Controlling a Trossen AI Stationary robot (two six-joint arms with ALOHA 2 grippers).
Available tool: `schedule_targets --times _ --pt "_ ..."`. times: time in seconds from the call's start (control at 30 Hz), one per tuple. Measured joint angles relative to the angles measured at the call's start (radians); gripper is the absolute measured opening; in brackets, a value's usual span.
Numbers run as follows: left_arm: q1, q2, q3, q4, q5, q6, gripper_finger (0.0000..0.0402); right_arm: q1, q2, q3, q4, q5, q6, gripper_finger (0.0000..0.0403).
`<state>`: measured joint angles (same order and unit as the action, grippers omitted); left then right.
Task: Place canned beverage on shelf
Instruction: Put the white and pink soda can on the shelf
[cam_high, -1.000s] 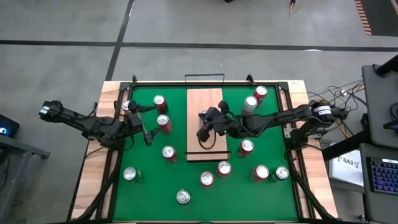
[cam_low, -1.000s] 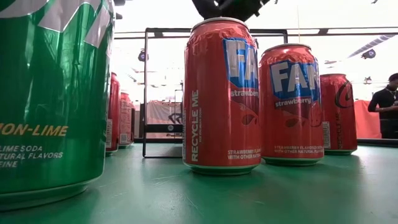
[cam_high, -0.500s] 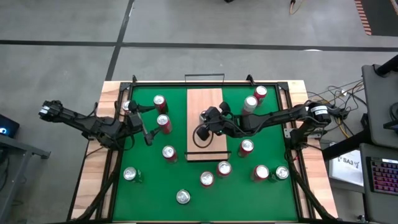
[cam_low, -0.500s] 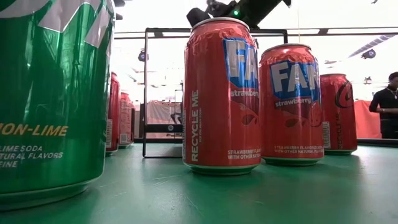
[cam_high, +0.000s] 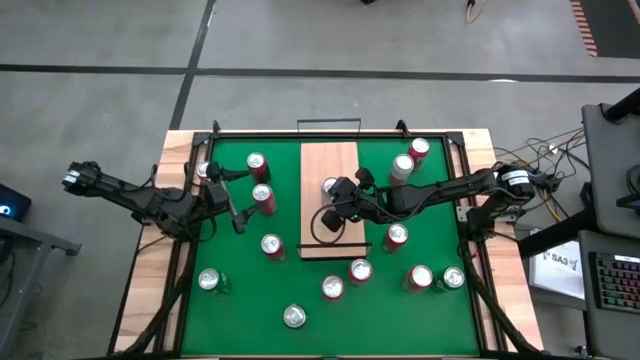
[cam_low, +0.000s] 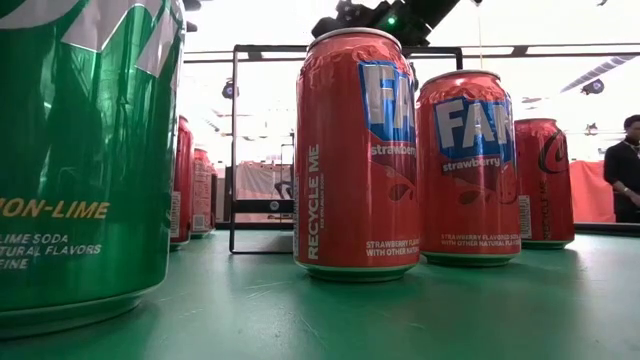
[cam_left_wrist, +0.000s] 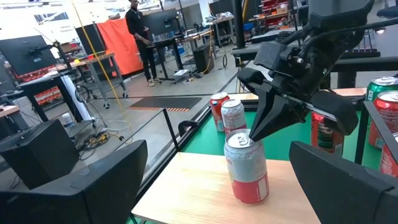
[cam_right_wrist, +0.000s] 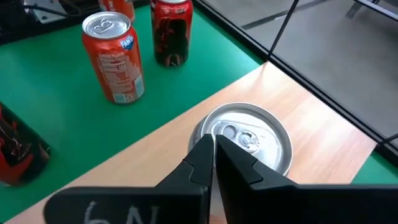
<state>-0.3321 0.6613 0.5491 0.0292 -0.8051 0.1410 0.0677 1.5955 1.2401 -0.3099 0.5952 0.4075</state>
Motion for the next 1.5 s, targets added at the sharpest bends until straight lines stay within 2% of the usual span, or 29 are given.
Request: schedule_targets --times 0.3,0.57,0.87,1.13,1.5 --pt "0.0 0.0 0.0 0.0 0.0 0.0 0.0377 0.0 -0.028 0.0 -0.07 0.002 -0.006 0.0009" --pt "0.0 0.004 0.0 0.001 0.0 -0.001 0.0377 -0.012 -0.029 -0.002 0.062 0.016 0.002 0.0009" --pt "0.0 0.006 0.0 0.001 0.0 -0.001 0.0377 -0.044 0.02 -0.002 0.083 0.036 0.001 0.0009" --pt "0.0 0.005 0.0 0.002 0.0 0.0 0.0377 -0.034 0.024 -0.002 0.085 -0.065 -0.022 0.0009" --pt "0.0 0.005 0.0 0.001 0.0 -0.001 0.0377 -0.001 -0.002 -0.002 0.047 -0.087 -0.067 0.0009"
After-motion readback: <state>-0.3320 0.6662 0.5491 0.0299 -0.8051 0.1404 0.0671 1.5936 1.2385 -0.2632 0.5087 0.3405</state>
